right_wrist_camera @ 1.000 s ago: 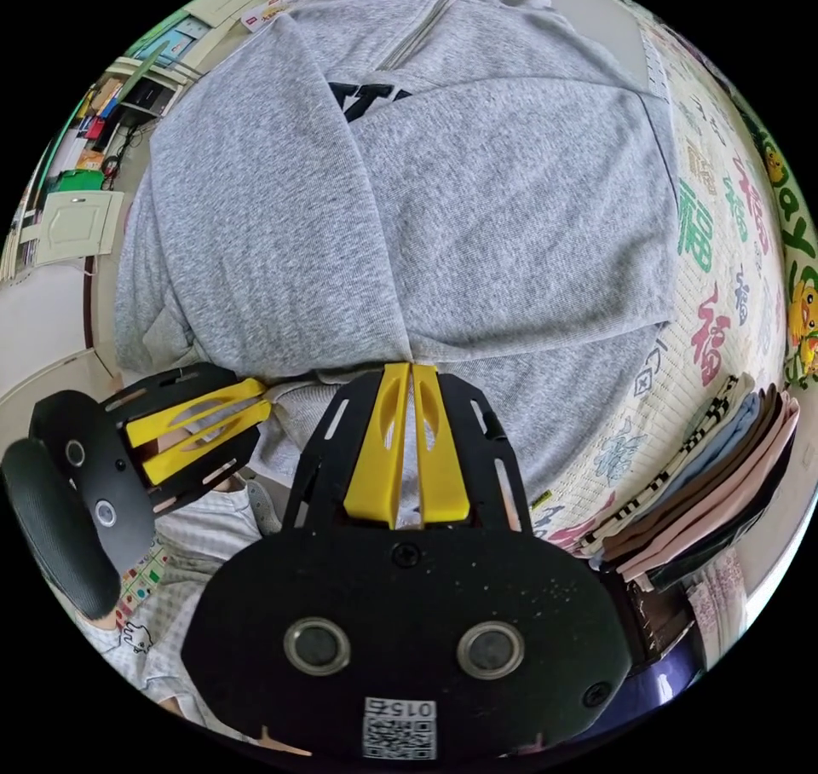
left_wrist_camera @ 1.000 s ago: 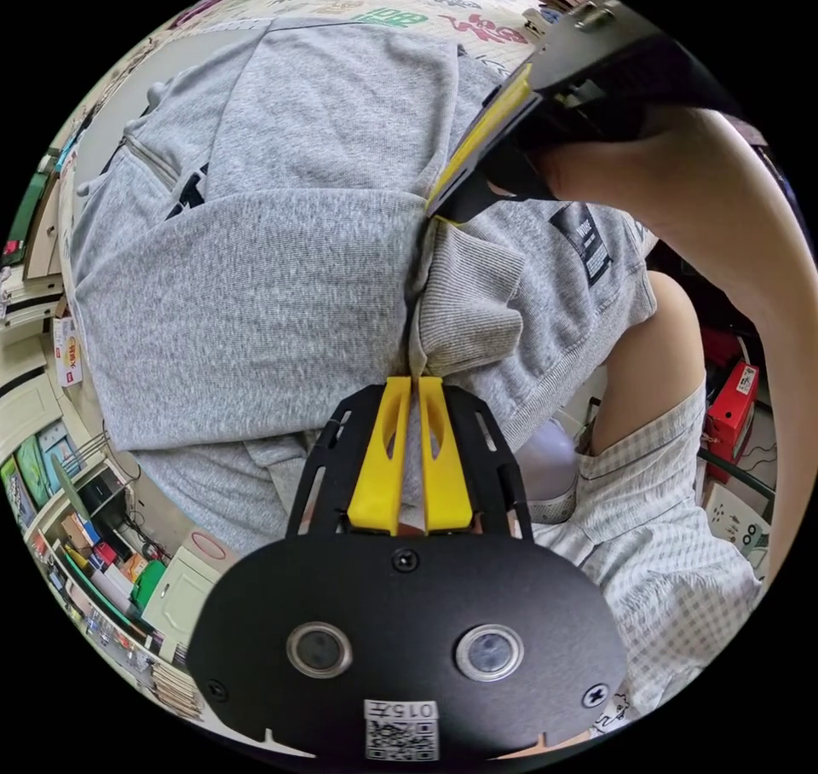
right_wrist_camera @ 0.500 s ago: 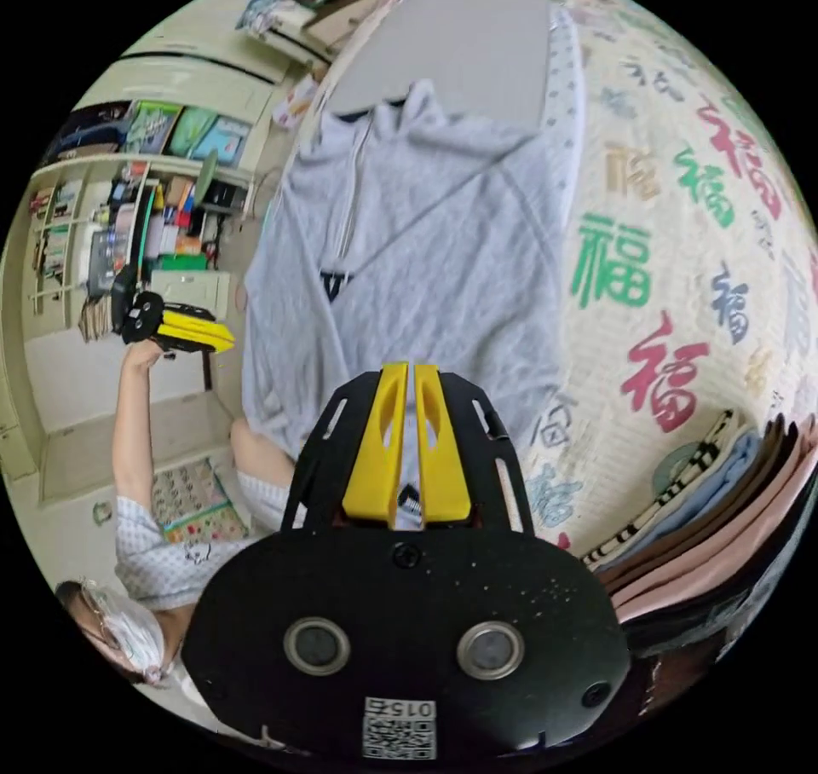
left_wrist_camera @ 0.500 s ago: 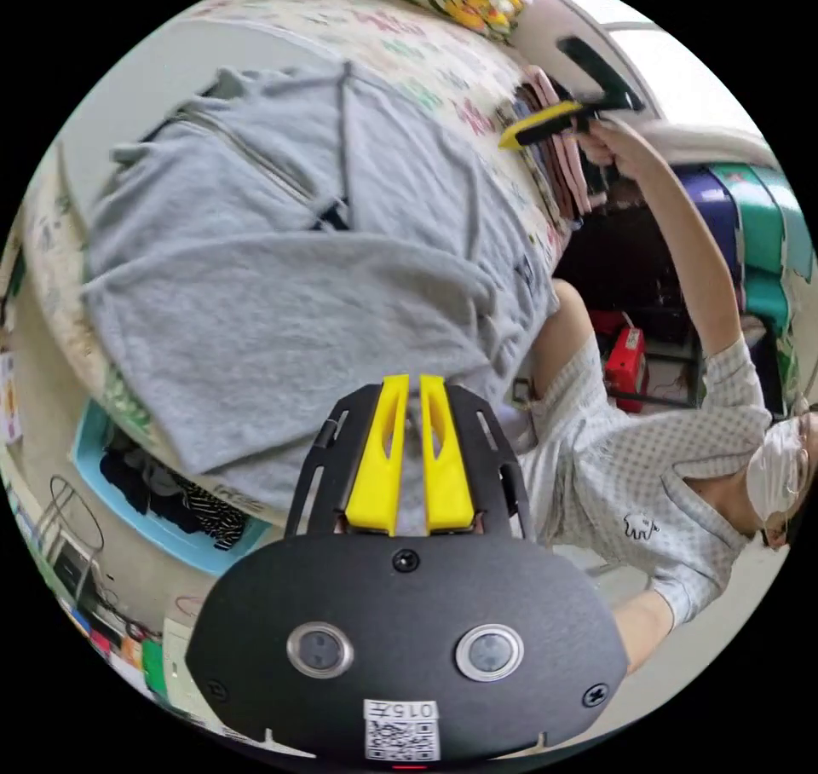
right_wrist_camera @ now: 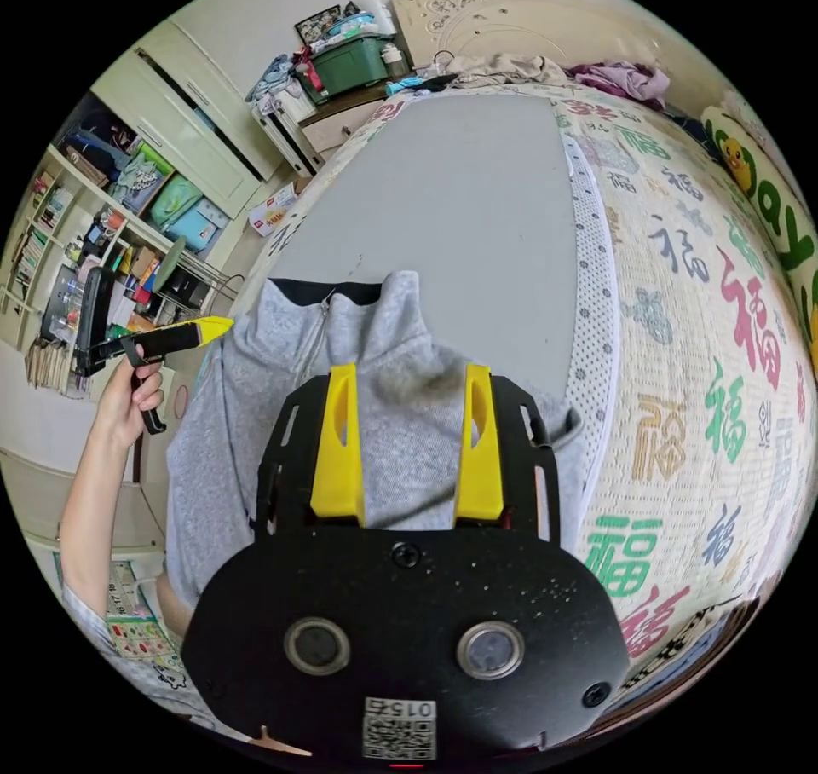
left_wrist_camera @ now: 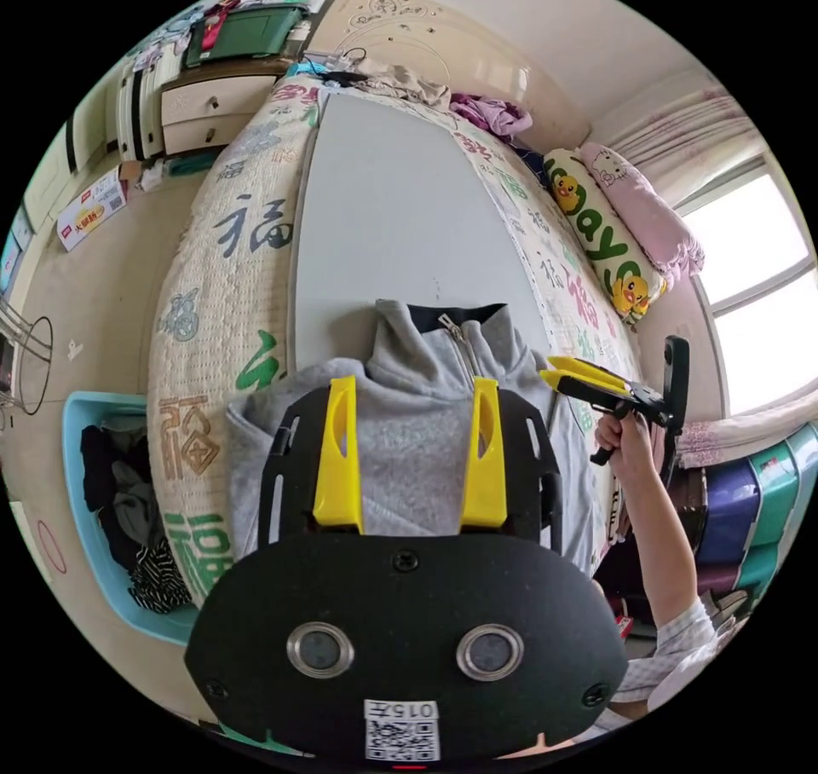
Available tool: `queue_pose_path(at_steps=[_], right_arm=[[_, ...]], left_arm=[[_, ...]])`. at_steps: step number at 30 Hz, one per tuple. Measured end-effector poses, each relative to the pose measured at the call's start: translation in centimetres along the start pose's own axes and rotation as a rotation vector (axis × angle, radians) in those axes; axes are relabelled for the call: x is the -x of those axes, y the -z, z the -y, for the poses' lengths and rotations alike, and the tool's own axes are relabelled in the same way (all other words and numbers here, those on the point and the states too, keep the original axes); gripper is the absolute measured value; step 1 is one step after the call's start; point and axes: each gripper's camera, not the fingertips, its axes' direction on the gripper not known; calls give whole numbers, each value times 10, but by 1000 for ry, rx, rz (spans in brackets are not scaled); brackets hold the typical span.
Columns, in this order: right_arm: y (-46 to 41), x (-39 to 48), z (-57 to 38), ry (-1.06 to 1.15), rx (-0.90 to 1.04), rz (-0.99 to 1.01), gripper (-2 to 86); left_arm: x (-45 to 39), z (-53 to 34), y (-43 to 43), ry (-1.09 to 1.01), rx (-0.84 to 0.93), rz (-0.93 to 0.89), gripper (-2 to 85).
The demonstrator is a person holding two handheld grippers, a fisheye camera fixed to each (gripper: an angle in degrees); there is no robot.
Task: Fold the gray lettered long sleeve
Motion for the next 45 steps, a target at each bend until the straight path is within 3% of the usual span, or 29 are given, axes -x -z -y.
queue_pose_path(at_steps=[5, 9, 16, 21, 25, 28, 33, 41, 45], right_arm=[[-47, 4, -5, 2, 3, -33, 151], [-60, 8, -20, 0, -21, 1, 81], [-23, 36, -101, 105, -162, -33, 48], [57, 65, -210, 229, -226, 88, 47], [115, 108, -363, 394, -327, 85, 46], [110, 132, -487, 385, -332, 57, 47], [36, 139, -624, 202, -94, 59, 57], [18, 102, -712, -54, -102, 276, 84], [-5, 94, -722, -137, -52, 415, 120]], left_arm=[[17, 1, -12, -15, -30, 63, 148], [25, -17, -4, -23, -94, 6, 59], [4, -81, 69, -205, -267, -27, 19], [-24, -200, 164, -398, -370, -149, 14], [-42, -332, 217, -505, -438, -205, 16], [-45, -442, 223, -478, -360, -286, 21], [-42, -579, 185, -279, -145, -87, 55], [5, -650, 215, 61, -290, -233, 88], [16, -651, 200, 109, -221, -360, 111]])
